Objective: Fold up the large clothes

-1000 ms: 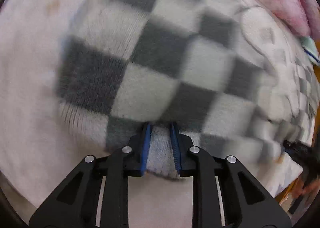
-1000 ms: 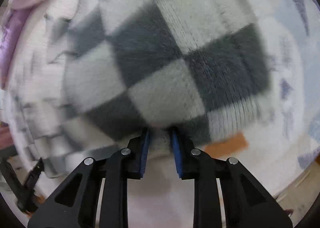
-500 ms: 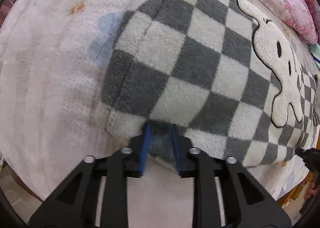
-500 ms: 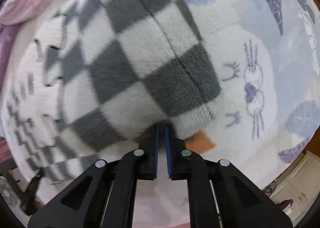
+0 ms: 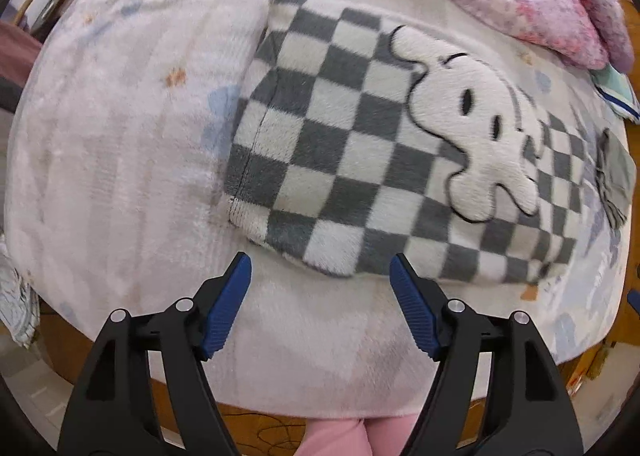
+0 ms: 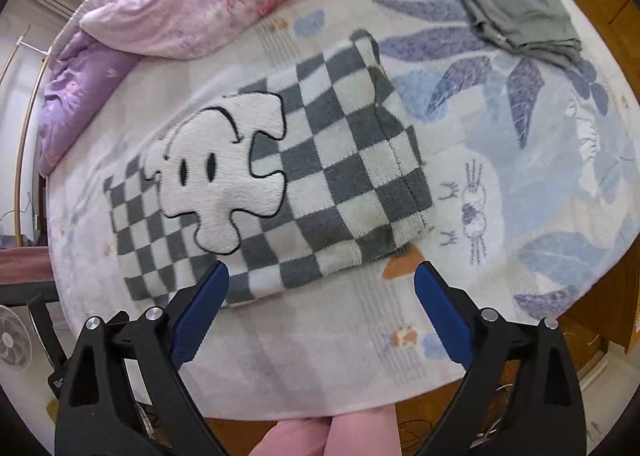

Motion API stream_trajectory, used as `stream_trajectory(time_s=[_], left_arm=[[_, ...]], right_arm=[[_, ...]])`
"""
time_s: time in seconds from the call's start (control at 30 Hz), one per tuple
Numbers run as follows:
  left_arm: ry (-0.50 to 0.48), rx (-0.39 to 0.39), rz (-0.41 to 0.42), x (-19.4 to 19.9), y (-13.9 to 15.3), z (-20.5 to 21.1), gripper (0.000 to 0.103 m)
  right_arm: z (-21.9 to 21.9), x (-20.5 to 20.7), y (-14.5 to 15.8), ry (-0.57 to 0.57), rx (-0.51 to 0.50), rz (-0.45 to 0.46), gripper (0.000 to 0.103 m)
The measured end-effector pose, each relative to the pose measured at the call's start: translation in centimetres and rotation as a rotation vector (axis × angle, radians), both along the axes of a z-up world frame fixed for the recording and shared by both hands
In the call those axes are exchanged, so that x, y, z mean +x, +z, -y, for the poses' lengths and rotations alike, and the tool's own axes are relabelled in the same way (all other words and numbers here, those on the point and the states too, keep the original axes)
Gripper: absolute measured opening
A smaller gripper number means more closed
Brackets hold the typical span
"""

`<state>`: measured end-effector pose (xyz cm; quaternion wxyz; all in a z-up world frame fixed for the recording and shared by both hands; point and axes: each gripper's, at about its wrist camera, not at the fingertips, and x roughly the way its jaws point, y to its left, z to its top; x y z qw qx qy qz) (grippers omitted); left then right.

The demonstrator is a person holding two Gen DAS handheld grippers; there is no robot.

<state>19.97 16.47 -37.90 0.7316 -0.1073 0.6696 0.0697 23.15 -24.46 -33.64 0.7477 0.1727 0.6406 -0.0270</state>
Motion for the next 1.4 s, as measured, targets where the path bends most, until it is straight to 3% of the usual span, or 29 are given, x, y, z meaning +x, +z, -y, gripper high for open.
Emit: stream_trajectory(time_s=[0.23,0.53,0.73,0.83,0.9,1.0,1.1,1.23,1.4], left_arm=[[-0.052,0.027,0.069,1.3,3.8,2.0,0.074],[-0.149,0.031,0.143,2.7,8.4,6.8,0.074],[-0.201,-0.017,0.176,3.2,8.8,11.3,0.075],[-0.178,0.015,0.232,3.4,8.8,13.4,0.088],[-0.155,0.029,0.285,3.7,8.6,14.6,0.089],[-0.135,0.047,0.293,5.1,7.3,15.8,0.089],[-0.149,0.089,0.309,7.1,5.9,17.0,0.089],[-0.122,0.031,0.309,10.2,3.2,17.2,0.089],[-0.106,-0.026,0.308,13.6,-0.3,17.1,0.089]], right_arm=[[1.9,-3.3,3.5,-0.045,-0.014,-0.001,0.093],[6.6,-5.7,5.6,-0.107,0.1,0.073,0.093],[9.0,-3.7,6.6,0.028,0.143,0.288,0.093],[10.2,-1.8,6.4,0.091,0.171,0.403,0.093],[11.0,0.5,5.4,0.139,0.204,0.448,0.093],[12.3,4.6,2.8,0.179,0.202,0.402,0.093],[13.9,9.7,-1.8,0.168,0.304,0.32,0.093],[15.4,16.3,-8.6,0.153,0.408,0.219,0.093],[15.7,23.1,-15.5,0.162,0.462,0.132,0.093]])
